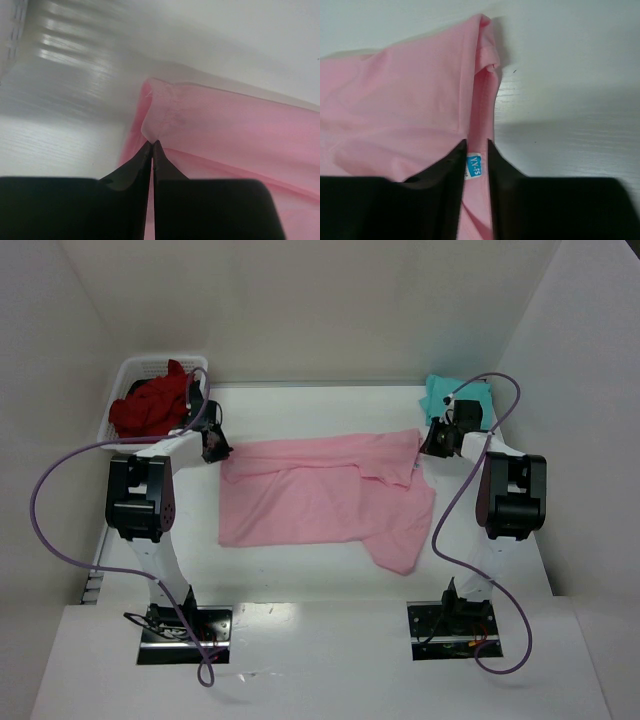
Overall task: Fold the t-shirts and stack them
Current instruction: Fold the flattened tshirt in 1/3 of the way
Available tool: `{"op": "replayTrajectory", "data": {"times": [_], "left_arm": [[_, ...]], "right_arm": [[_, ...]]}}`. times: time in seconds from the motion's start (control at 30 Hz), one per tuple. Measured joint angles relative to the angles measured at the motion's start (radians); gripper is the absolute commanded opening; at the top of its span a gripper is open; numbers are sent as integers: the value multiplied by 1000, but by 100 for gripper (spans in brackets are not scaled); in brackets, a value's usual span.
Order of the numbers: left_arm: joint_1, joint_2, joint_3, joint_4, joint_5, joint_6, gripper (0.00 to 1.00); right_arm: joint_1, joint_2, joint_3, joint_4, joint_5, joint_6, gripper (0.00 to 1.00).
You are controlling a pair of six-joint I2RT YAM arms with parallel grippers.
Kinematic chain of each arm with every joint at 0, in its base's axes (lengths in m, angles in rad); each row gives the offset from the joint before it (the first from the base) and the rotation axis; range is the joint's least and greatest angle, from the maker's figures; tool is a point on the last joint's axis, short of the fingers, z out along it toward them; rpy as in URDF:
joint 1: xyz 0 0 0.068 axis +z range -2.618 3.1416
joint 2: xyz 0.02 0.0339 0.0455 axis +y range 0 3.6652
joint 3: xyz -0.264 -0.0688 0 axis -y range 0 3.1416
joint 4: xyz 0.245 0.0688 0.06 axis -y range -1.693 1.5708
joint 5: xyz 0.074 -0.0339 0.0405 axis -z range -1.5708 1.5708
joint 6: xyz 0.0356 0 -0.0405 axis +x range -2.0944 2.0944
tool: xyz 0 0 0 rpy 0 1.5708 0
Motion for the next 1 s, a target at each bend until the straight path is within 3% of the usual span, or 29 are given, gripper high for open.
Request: {"op": "replayTrajectory", "data": {"times": [0.03, 0.13, 0.2, 0.37, 0.57, 0.7, 1.0], "left_arm": [[0, 0, -3, -1, 0, 4, 23], [1, -1, -12, -12, 5, 19, 35], [2, -5, -16, -18, 9, 20, 47], [2, -71, -59, -46, 29, 23, 63], [2, -181, -83, -67, 68, 20, 66], [2, -267, -124, -81, 103, 15, 63], [2, -271, -237, -108, 159, -41, 58]], "right_arm": [[-1, 0, 0, -1, -5, -1, 48], [-6, 0, 0, -8, -27, -4, 58], [-7, 0, 0, -13, -37, -2, 60], [-7, 0, 0, -21, -58, -1, 60], [-7, 0, -5, -23, -86, -1, 60], [-7, -6, -31, -26, -99, -1, 60], [-2, -9, -61, -41, -100, 0, 60]]}}
